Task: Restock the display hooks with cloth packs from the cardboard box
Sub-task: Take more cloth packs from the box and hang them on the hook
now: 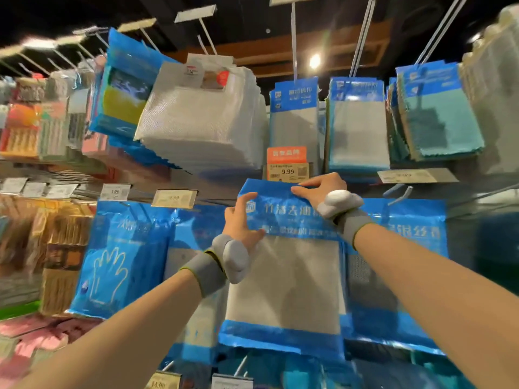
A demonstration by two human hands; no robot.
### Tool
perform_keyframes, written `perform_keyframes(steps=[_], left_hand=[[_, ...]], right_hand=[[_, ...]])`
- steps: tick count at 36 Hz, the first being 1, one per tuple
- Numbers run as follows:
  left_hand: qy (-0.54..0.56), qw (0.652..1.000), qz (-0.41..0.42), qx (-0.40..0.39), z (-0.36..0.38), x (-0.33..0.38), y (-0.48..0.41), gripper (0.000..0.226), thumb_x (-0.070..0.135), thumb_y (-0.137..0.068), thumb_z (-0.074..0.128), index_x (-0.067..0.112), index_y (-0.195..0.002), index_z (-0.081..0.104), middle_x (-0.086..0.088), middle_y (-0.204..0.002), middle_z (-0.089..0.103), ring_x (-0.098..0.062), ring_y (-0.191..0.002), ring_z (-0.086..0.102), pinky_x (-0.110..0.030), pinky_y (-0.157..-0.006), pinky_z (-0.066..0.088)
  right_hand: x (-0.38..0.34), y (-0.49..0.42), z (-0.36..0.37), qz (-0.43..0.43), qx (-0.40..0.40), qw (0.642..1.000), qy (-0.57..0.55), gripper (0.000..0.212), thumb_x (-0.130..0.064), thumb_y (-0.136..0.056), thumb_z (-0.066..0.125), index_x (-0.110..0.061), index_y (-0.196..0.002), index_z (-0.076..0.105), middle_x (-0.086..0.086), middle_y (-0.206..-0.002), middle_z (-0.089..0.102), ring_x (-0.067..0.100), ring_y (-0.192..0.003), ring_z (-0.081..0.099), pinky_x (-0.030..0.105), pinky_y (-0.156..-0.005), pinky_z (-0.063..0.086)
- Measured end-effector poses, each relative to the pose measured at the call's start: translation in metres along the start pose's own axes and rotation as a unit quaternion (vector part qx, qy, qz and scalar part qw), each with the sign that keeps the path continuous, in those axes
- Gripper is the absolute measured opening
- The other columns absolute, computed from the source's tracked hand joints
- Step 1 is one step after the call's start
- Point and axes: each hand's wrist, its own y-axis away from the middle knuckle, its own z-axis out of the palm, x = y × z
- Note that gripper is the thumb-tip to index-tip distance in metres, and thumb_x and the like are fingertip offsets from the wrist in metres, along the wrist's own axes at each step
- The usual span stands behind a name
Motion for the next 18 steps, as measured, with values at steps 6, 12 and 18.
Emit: perform_keyframes(steps=[6,12,18], left_hand=[[-0.029,0.999,0.016,-0.015,0.009,-0.013,-0.004,0.079,0.000,-0.086,0.057,0.031,-0.147,0.017,-0.010,-0.129,0.031,-0.015,-0.101,0.036,-0.021,-0.104,0.029],[-0.027,0.999,0.026,-0.007,0.011,-0.010,-0.012,0.081,0.001,-0.089,0.054,0.033,-0.149,0.009,-0.009,-0.134,0.024,-0.012,-0.104,0.034,-0.017,-0.098,0.029],[-0.054,0.999,0.000,-0.007,0.008,-0.011,-0.025,0.085,0.005,-0.090,0.054,0.035,-0.149,0.001,-0.008,-0.141,0.018,-0.024,-0.122,0.040,-0.023,-0.100,0.033]], right_hand=[[0.017,0.009,0.021,-0.032,0.112,0.985,0.129,0.031,-0.045,-0.089,0.056,-0.024,-0.108,0.069,-0.001,-0.114,0.062,0.023,-0.117,0.051,0.043,-0.098,0.027],[0.016,0.002,0.022,-0.029,0.121,0.987,0.098,0.030,-0.046,-0.089,0.056,-0.027,-0.109,0.067,0.001,-0.113,0.062,0.022,-0.115,0.049,0.040,-0.092,0.029],[-0.001,-0.011,0.017,0.016,0.074,0.992,0.100,0.025,-0.042,-0.088,0.058,-0.024,-0.105,0.065,0.004,-0.111,0.064,0.030,-0.105,0.054,0.041,-0.100,0.029]])
